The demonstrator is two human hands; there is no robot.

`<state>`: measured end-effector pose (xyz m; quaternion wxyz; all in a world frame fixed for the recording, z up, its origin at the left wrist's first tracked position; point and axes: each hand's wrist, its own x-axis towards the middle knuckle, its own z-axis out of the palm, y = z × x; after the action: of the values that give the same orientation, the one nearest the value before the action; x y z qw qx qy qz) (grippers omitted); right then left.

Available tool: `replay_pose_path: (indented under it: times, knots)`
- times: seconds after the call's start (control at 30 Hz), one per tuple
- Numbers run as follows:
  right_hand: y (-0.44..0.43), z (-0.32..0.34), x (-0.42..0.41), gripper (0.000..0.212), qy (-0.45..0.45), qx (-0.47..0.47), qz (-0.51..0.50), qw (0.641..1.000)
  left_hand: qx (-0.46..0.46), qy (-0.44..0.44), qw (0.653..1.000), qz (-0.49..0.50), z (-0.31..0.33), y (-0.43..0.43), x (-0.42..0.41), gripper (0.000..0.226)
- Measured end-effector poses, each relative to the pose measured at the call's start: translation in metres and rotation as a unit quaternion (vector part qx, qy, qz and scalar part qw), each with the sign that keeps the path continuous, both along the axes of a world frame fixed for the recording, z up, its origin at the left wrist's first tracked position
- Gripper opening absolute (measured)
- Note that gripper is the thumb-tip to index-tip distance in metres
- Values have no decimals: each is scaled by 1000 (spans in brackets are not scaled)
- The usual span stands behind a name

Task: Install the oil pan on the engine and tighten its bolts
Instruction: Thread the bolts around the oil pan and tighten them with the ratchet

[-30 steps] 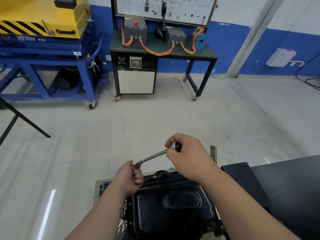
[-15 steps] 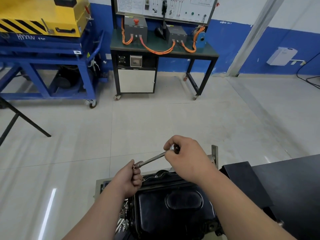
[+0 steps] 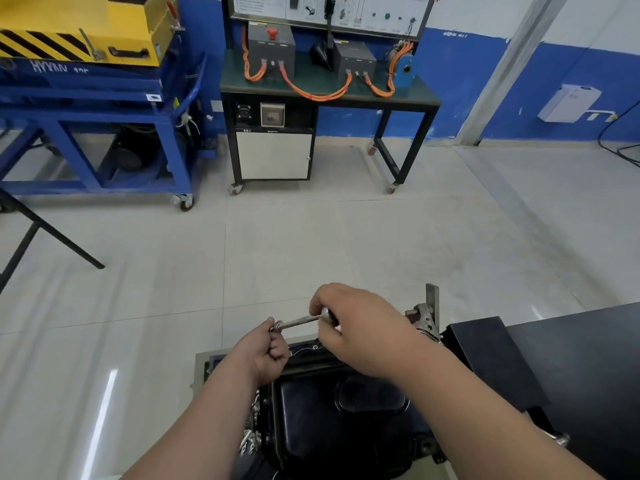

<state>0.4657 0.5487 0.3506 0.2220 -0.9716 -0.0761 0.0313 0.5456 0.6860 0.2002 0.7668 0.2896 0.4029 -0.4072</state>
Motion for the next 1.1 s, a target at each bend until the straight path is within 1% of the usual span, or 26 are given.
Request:
replay_pose_path:
  times: [0.07, 0.1, 0.13, 0.17, 0.2, 0.27, 0.3, 0.33, 0.4, 0.47, 0.5, 0.53, 0.6, 0.63, 0.67, 0.73, 0.77, 0.97, 1.07, 1.1]
  knots:
    - [4, -2, 3, 18, 3, -34, 32, 999, 21, -12, 999, -28, -3, -2, 3, 34]
    - [6, -3, 5, 18, 7, -40, 37, 999, 42, -29, 997, -62, -4, -3, 3, 34]
    - [6, -5, 8, 17, 13, -39, 38, 998, 75, -53, 989, -114, -6, -4, 5, 34]
    - [7, -6, 11, 17, 18, -35, 38, 998, 119, -84, 972, -185, -9, -4, 7, 35]
    - [7, -8, 16, 17, 23, -33, 38, 998, 171, -119, 940, -271, -11, -3, 10, 36]
    - [6, -11, 26, 17, 30, -35, 34, 998, 263, -178, 840, -439, -14, 0, 17, 33]
    - [7, -13, 32, 17, 34, -37, 32, 998, 288, -190, 795, -499, -15, 1, 21, 31]
    - [7, -15, 37, 17, 40, -39, 29, 998, 301, -191, 762, -541, -14, 1, 25, 31]
    - [7, -20, 46, 16, 54, -39, 21, 998, 310, -194, 715, -596, -10, -1, 32, 33]
    - [8, -27, 52, 16, 71, -37, 14, 997, 320, -217, 673, -631, -8, -5, 36, 33]
    - [8, -30, 55, 16, 78, -36, 12, 996, 329, -231, 664, -630, -8, -7, 36, 33]
    - [8, -34, 57, 16, 84, -36, 10, 996, 340, -250, 665, -616, -11, -8, 37, 34]
    - [9, -41, 61, 16, 93, -36, 5, 995, 359, -285, 681, -571, -22, -10, 38, 35]
    - [9, -44, 63, 16, 98, -36, 5, 995, 367, -296, 682, -559, -25, -11, 38, 34]
    - [8, -47, 64, 16, 101, -36, 6, 994, 379, -307, 671, -558, -30, -11, 38, 33]
    - [6, -53, 66, 16, 107, -36, 6, 994, 399, -322, 635, -577, -38, -13, 39, 28]
    - [5, -56, 67, 15, 110, -34, 3, 993, 404, -324, 626, -583, -41, -14, 40, 28]
    - [-2, -62, 71, 15, 114, -24, -7, 993, 418, -343, 600, -590, -52, -17, 44, 35]
    - [-4, -62, 71, 15, 116, -22, 1, 993, 415, -343, 599, -593, -55, -17, 45, 37]
    - [-4, -63, 70, 15, 117, -19, 4, 993, 419, -346, 593, -594, -56, -16, 44, 38]
